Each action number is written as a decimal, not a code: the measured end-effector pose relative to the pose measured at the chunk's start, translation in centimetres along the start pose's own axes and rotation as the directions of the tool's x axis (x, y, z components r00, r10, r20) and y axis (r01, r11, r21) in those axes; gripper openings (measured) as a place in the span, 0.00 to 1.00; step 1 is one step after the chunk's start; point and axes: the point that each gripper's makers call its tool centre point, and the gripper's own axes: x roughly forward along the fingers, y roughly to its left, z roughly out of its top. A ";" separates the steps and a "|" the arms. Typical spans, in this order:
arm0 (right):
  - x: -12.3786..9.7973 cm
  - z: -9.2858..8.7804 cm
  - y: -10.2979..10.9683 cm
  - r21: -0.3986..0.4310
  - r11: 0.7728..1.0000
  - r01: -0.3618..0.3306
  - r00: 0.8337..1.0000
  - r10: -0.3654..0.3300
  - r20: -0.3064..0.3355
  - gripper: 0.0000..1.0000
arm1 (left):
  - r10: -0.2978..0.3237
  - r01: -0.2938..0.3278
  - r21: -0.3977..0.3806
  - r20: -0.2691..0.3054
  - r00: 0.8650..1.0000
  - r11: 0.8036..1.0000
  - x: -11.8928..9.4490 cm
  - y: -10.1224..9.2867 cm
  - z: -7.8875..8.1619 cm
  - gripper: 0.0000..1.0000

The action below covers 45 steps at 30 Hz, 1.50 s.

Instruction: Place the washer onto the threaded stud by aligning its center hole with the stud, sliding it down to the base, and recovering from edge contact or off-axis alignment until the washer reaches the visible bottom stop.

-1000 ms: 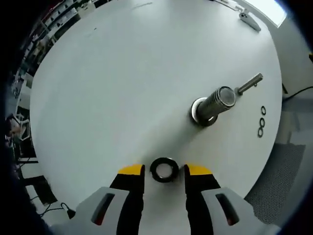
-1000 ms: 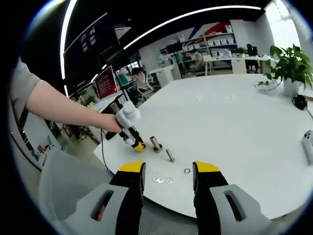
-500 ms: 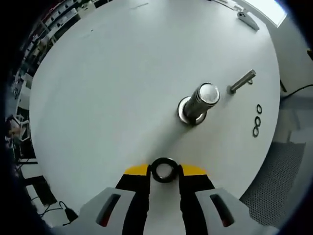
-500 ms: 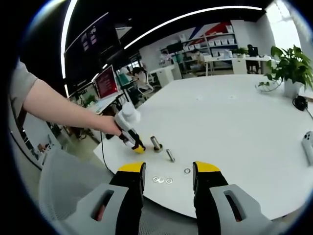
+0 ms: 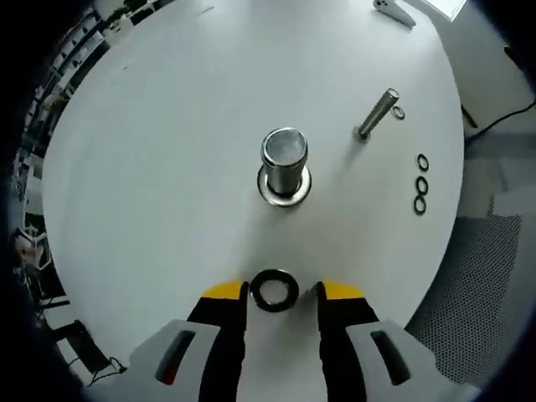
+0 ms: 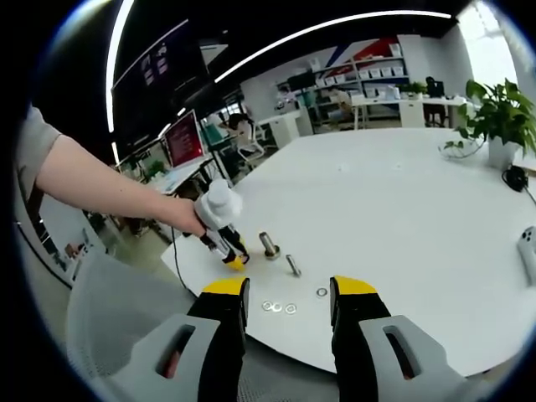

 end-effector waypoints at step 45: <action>0.0 0.1 -0.1 0.010 1.000 -0.004 1.000 0.004 0.005 0.40 | 0.016 -0.012 -0.064 0.065 0.998 0.998 -0.3 0.1 -0.2 0.18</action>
